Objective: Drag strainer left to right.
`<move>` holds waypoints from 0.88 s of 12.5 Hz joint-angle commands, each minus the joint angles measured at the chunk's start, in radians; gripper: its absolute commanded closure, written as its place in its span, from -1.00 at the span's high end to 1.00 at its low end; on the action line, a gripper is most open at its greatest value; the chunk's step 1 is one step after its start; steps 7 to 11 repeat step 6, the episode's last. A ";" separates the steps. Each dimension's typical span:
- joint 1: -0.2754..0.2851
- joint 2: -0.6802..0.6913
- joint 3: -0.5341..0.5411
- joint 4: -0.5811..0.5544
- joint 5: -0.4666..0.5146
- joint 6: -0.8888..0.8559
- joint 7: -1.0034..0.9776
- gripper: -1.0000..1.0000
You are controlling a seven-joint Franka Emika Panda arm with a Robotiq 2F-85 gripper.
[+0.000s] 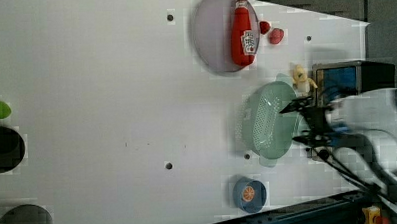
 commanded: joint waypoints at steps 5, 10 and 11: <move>-0.022 -0.438 -0.017 0.219 0.149 -0.513 -0.499 1.00; -0.022 -0.444 -0.017 0.266 0.151 -0.581 -0.499 1.00; -0.022 -0.444 -0.017 0.266 0.151 -0.581 -0.499 1.00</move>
